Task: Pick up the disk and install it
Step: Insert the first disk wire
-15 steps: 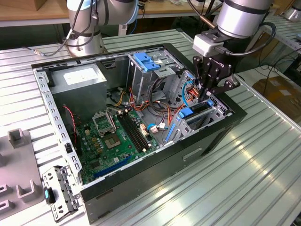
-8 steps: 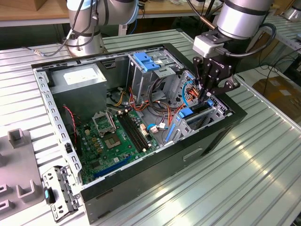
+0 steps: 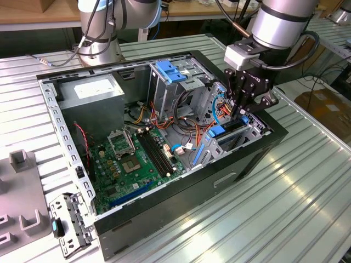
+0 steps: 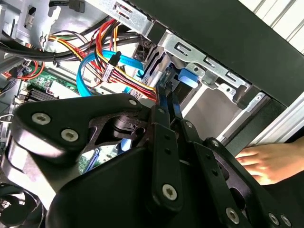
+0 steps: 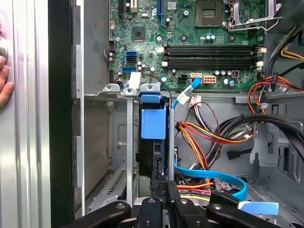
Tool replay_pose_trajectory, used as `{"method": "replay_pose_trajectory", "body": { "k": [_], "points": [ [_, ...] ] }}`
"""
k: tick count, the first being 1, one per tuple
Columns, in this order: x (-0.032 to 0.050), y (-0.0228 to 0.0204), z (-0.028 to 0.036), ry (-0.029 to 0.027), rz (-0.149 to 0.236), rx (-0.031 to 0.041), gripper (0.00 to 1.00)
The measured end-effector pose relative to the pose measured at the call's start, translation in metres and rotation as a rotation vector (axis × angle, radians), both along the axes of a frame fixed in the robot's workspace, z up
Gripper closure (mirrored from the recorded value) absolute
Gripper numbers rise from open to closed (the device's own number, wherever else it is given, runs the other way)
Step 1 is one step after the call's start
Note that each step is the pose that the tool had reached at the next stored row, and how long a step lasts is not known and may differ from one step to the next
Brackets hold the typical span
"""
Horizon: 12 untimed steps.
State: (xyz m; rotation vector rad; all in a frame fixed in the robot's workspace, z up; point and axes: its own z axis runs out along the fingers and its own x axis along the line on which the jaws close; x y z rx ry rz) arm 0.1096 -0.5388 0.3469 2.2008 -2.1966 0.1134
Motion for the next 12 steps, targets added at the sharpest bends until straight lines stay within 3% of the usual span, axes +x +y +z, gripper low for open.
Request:
{"method": "replay_pose_trajectory", "body": {
  "k": [12],
  "points": [
    [0.0000,-0.0009,0.0000,0.0000,-0.021,0.0001,0.84]
  ]
}}
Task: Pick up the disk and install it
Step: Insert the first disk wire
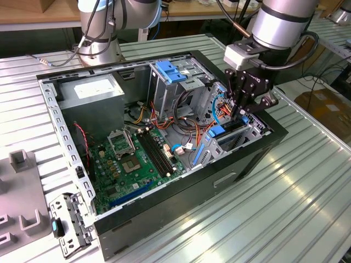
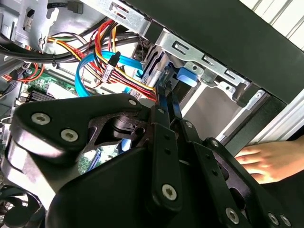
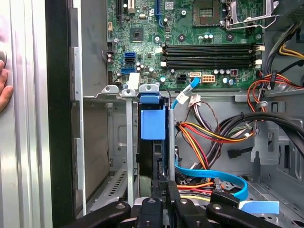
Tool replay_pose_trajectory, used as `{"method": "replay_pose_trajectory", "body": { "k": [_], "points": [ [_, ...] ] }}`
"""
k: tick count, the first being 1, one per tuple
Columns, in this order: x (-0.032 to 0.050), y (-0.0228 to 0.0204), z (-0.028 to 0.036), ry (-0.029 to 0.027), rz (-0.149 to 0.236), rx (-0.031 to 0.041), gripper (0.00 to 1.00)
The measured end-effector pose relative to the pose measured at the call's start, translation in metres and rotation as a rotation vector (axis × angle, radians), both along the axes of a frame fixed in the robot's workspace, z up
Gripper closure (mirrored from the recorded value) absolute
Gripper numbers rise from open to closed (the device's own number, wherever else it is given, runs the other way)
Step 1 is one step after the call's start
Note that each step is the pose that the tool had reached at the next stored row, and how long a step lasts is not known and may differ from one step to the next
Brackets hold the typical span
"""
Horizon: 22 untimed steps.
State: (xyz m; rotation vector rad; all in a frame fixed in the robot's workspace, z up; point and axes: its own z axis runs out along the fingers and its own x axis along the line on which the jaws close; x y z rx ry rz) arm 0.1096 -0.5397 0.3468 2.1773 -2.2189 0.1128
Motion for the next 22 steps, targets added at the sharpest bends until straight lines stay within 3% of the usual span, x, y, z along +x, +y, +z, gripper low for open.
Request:
{"method": "replay_pose_trajectory", "body": {
  "k": [11,22],
  "points": [
    [0.0000,-0.0005,-0.0007,0.0000,0.011,0.0000,0.84],
    [0.0000,-0.0006,-0.0054,0.0001,0.013,0.0000,0.84]
  ]
}}
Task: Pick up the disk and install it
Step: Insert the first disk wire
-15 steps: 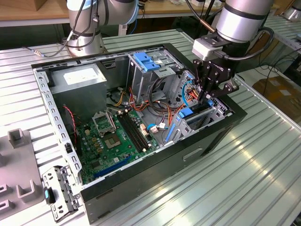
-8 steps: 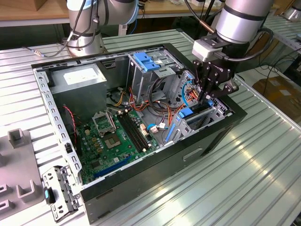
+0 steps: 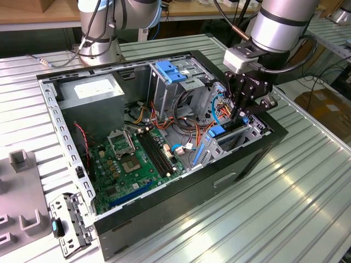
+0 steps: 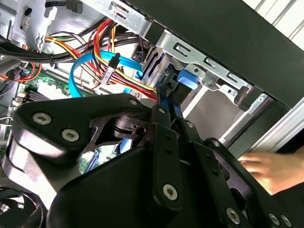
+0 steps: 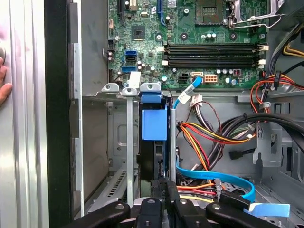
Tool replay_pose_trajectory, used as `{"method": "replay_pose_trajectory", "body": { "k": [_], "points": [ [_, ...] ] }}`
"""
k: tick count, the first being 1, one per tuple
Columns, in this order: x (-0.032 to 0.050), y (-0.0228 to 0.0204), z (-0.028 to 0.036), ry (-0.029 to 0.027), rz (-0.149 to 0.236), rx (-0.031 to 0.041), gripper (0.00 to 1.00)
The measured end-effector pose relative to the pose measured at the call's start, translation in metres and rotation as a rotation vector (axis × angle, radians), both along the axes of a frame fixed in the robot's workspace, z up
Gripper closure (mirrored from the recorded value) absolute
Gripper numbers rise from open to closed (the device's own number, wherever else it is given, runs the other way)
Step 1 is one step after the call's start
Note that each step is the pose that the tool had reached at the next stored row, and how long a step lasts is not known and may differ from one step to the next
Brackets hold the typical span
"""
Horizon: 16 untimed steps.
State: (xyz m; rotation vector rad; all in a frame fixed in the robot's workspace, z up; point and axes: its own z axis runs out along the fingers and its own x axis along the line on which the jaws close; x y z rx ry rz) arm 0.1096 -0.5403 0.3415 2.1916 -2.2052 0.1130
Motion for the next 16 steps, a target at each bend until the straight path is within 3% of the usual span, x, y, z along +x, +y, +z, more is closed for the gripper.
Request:
{"method": "replay_pose_trajectory", "body": {
  "k": [2,3,6,9,11,13,16],
  "points": [
    [0.0000,0.0000,-0.0002,0.0000,0.000,0.0003,0.82],
    [0.0000,0.0000,0.0013,0.0000,0.000,0.0001,0.76],
    [0.0000,0.0000,0.0091,0.0000,0.000,0.0001,0.76],
    [0.0000,0.0000,0.0102,0.0000,0.000,0.0010,0.76],
    [0.0000,0.0000,0.0108,0.0000,0.000,0.0005,0.77],
    [0.0000,0.0000,0.0111,0.0000,0.000,0.0006,0.89],
    [0.0000,0.0000,0.0117,0.0000,0.000,0.0006,0.89]
  ]
}}
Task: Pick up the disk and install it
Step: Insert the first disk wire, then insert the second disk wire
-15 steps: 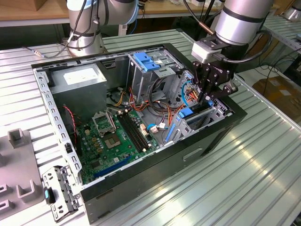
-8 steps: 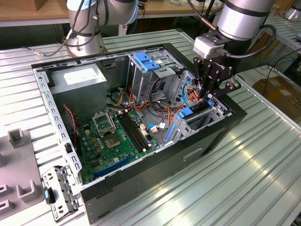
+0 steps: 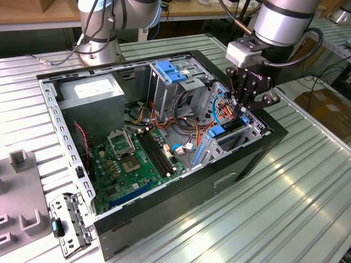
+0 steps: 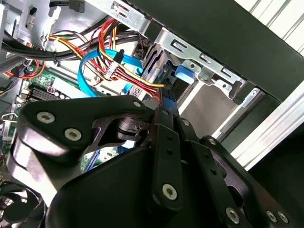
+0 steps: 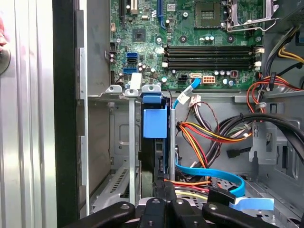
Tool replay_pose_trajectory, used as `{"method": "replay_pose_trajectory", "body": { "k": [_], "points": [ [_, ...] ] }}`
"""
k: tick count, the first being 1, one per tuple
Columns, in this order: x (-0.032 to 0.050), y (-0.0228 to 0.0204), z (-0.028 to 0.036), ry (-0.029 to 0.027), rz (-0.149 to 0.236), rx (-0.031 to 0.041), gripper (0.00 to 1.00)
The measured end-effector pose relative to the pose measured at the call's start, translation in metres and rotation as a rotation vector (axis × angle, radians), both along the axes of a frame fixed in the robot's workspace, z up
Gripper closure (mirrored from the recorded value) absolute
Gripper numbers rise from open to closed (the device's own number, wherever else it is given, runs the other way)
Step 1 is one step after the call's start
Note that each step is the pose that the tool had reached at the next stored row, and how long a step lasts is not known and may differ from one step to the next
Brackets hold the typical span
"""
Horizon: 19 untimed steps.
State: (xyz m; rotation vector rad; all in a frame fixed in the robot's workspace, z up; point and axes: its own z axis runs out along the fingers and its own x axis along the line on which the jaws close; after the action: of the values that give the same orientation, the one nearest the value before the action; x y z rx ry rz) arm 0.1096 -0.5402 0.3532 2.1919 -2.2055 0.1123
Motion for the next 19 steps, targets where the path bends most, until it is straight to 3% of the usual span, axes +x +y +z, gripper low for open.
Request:
{"method": "replay_pose_trajectory", "body": {
  "k": [19],
  "points": [
    [0.0000,0.0000,0.0037,0.0000,0.000,0.0000,0.89]
  ]
}}
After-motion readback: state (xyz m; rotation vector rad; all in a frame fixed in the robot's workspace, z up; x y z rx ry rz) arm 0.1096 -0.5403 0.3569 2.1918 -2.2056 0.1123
